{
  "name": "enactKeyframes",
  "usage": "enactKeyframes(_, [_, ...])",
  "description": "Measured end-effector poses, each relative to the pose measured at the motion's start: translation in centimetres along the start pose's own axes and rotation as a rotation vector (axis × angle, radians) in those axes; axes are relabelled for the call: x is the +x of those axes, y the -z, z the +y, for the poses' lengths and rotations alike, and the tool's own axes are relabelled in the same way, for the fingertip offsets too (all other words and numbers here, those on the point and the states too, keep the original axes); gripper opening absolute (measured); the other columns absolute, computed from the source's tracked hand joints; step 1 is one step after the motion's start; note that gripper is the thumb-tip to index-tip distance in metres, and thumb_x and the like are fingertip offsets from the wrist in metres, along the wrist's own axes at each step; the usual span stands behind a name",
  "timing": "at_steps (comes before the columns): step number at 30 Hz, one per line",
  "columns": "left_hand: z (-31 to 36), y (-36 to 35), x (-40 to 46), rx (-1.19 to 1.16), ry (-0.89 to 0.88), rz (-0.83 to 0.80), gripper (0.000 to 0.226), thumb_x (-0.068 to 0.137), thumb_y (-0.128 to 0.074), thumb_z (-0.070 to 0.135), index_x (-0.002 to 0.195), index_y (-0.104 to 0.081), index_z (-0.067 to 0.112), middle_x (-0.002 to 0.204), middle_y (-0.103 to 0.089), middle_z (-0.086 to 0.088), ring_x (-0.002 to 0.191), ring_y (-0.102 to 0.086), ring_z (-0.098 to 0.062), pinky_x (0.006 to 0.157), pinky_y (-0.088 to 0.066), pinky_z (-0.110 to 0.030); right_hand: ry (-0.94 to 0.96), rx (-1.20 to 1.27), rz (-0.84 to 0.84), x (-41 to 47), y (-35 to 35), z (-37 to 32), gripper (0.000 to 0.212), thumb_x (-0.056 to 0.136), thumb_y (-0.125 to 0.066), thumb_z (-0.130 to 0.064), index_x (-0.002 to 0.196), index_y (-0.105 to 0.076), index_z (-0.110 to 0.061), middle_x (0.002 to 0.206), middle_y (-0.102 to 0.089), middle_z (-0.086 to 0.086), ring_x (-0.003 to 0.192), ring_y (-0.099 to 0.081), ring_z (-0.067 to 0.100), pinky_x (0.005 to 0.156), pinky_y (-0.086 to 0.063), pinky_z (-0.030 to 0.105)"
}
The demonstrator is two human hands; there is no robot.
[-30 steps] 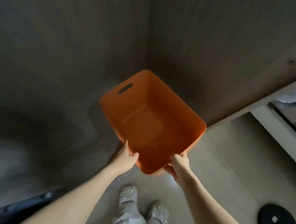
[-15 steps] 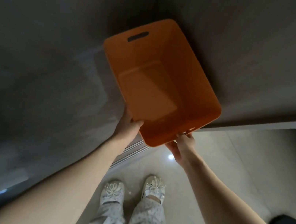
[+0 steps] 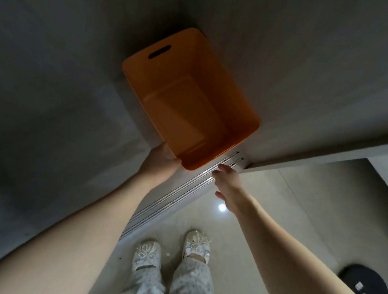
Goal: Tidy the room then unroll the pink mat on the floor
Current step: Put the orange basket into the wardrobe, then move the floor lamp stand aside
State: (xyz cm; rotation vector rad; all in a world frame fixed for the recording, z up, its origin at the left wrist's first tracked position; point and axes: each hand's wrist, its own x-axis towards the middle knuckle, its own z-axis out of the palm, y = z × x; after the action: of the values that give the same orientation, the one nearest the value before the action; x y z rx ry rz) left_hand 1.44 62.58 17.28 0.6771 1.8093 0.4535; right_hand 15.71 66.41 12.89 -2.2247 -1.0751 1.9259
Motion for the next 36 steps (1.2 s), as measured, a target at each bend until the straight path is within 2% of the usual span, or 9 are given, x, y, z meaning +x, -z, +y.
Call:
enactKeyframes(4, [0.3, 0.2, -5.5, 0.331, -0.059, -0.039, 0.05, 0.094, -0.048, 0.02, 0.142, -0.035, 0.01, 0.148, -0.039, -0.011, 0.132, -0.043, -0.026, 0.098, -0.038, -0.027, 0.065, -0.111, 0.069, -7.2, 1.0, 0.9, 0.042, 0.091, -0.033, -0.003, 0.128, -0.053, -0.002, 0.117, -0.059, 0.019, 0.112, -0.055, 0.032, 0.084, -0.047, 0.028])
enactKeyframes(8, [0.7, -0.1, -10.9, 0.504, -0.087, -0.081, 0.049, 0.094, -0.046, 0.024, 0.141, -0.039, 0.013, 0.147, -0.041, -0.01, 0.133, -0.042, -0.027, 0.108, -0.035, -0.035, 0.118, -0.173, 0.149, -13.9, 3.3, 3.3, 0.042, 0.089, -0.036, -0.005, 0.126, -0.057, -0.005, 0.132, -0.058, 0.013, 0.123, -0.053, 0.029, 0.099, -0.041, 0.027])
enactKeyframes(16, [7.5, -5.1, -22.3, 0.57, -0.256, -0.145, 0.036, 0.093, -0.047, 0.017, 0.128, -0.052, 0.009, 0.13, -0.058, -0.01, 0.123, -0.051, -0.027, 0.103, -0.036, -0.027, 0.044, 0.061, 0.304, -25.5, 11.1, 10.2, 0.04, 0.09, -0.041, -0.008, 0.128, -0.052, -0.009, 0.128, -0.06, 0.014, 0.114, -0.058, 0.03, 0.093, -0.045, 0.027])
enactKeyframes(18, [9.5, -7.2, -24.5, 0.602, -0.311, -0.176, 0.035, 0.094, -0.047, 0.016, 0.127, -0.053, 0.008, 0.129, -0.059, -0.011, 0.122, -0.052, -0.027, 0.102, -0.037, -0.027, 0.037, 0.126, 0.326, -27.6, 13.8, 12.2, 0.039, 0.09, -0.041, -0.007, 0.127, -0.053, -0.006, 0.126, -0.061, 0.017, 0.109, -0.06, 0.03, 0.083, -0.046, 0.027])
enactKeyframes(20, [11.6, -10.2, -27.0, 0.634, -0.356, -0.223, 0.035, 0.094, -0.046, 0.017, 0.126, -0.054, 0.009, 0.128, -0.06, -0.01, 0.122, -0.052, -0.026, 0.101, -0.038, -0.028, 0.034, 0.198, 0.36, -29.8, 17.1, 14.6, 0.039, 0.089, -0.042, -0.007, 0.126, -0.053, -0.005, 0.126, -0.06, 0.019, 0.095, -0.056, 0.025, 0.069, -0.042, 0.025])
enactKeyframes(25, [16.1, -20.2, -33.2, 0.699, -0.445, -0.337, 0.034, 0.093, -0.046, 0.017, 0.125, -0.056, 0.011, 0.128, -0.061, -0.009, 0.124, -0.05, -0.025, 0.102, -0.037, -0.028, -0.009, 0.43, 0.519, -35.1, 27.1, 22.1, 0.04, 0.087, -0.04, -0.008, 0.125, -0.053, -0.006, 0.124, -0.06, 0.016, 0.093, -0.053, 0.021, 0.079, -0.039, 0.03])
enactKeyframes(28, [18.9, -27.4, -37.4, 0.738, -0.509, -0.408, 0.034, 0.093, -0.044, 0.018, 0.124, -0.056, 0.011, 0.129, -0.06, -0.007, 0.123, -0.051, -0.023, 0.1, -0.038, -0.027, -0.016, 0.541, 0.641, -38.8, 34.8, 26.9, 0.039, 0.088, -0.042, -0.006, 0.125, -0.053, -0.004, 0.116, -0.06, 0.012, 0.09, -0.054, 0.022, 0.071, -0.042, 0.029])
enactKeyframes(33, [24.8, -39.1, -42.9, 0.784, -0.635, -0.462, 0.035, 0.092, -0.044, 0.02, 0.124, -0.056, 0.013, 0.128, -0.06, -0.007, 0.121, -0.053, -0.023, 0.1, -0.042, -0.03, 0.024, 0.632, 0.819, -43.3, 48.4, 32.9, 0.037, 0.089, -0.048, -0.009, 0.125, -0.052, -0.001, 0.119, -0.06, 0.015, 0.095, -0.051, 0.02, 0.063, -0.038, 0.02])
enactKeyframes(36, [28.1, -44.9, -45.6, 0.805, -0.717, -0.512, 0.036, 0.093, -0.043, 0.021, 0.126, -0.053, 0.014, 0.129, -0.058, -0.007, 0.119, -0.053, -0.023, 0.098, -0.043, -0.032, 0.066, 0.678, 0.935, -46.3, 54.5, 34.2, 0.042, 0.09, -0.051, -0.017, 0.13, -0.048, -0.003, 0.128, -0.056, 0.017, 0.097, -0.05, 0.019, 0.077, -0.043, 0.027])
